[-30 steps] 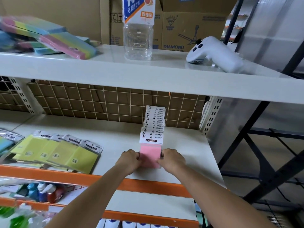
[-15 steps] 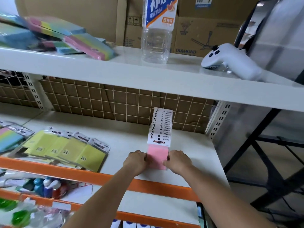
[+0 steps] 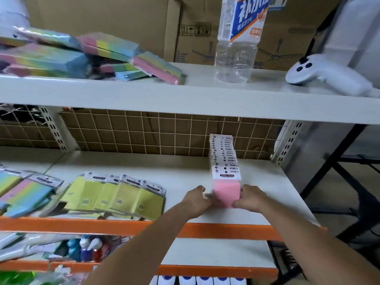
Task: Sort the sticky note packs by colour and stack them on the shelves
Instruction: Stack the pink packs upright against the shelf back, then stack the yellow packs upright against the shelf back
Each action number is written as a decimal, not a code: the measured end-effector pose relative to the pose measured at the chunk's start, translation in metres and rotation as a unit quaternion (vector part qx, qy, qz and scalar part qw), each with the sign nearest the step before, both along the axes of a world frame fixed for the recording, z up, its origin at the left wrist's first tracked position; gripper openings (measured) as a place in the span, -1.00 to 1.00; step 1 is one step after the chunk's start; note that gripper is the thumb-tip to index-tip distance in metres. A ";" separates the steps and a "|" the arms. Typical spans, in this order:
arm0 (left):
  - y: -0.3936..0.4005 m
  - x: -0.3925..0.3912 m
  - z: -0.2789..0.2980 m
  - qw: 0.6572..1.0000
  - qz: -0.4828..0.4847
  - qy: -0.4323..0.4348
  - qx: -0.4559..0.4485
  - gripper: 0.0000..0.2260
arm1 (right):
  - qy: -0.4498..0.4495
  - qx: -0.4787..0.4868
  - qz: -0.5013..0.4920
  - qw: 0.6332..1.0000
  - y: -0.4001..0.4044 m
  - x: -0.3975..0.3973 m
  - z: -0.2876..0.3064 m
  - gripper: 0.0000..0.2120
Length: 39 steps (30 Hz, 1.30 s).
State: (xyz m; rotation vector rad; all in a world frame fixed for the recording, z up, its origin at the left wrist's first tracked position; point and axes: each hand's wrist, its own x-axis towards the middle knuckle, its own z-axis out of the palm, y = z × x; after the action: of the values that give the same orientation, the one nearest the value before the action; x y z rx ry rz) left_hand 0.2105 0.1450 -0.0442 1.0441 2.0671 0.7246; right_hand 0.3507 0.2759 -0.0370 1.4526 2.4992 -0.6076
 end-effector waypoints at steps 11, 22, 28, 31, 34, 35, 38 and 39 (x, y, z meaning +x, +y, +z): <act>-0.061 -0.062 0.047 0.986 -0.021 0.155 0.052 -0.70 | -0.008 0.224 -0.068 0.972 -0.080 -0.075 0.038 -0.65; -0.123 -0.137 0.042 0.976 0.087 0.198 -0.025 -0.81 | 0.083 -0.058 -0.047 0.994 -0.154 -0.157 -0.002 -0.74; -0.126 -0.135 0.030 0.977 0.094 0.185 -0.049 -0.78 | 0.087 -0.068 -0.066 0.992 -0.159 -0.166 -0.010 -0.73; -0.125 -0.133 0.027 0.976 0.113 0.176 -0.061 -0.79 | 0.089 -0.103 -0.083 0.987 -0.159 -0.173 -0.017 -0.66; -0.124 -0.130 0.028 0.974 0.125 0.178 -0.067 -0.79 | 0.086 -0.113 -0.103 0.985 -0.159 -0.178 -0.021 -0.54; -0.124 -0.129 0.029 0.973 0.127 0.180 -0.069 -0.79 | 0.088 -0.116 -0.109 0.983 -0.158 -0.179 -0.022 -0.53; -0.123 -0.125 0.032 0.970 0.123 0.187 -0.091 -0.73 | 0.113 -0.137 -0.130 0.976 -0.156 -0.183 -0.023 -0.59; -0.122 -0.123 0.033 0.969 0.120 0.189 -0.101 -0.71 | 0.119 -0.148 -0.135 0.972 -0.156 -0.185 -0.023 -0.58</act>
State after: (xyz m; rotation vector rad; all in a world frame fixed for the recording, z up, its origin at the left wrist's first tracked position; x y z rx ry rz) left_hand 0.0877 0.0232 -0.0115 0.8748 2.5681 0.4374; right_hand 0.1659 0.1201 -0.0598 1.6953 2.2537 -1.2127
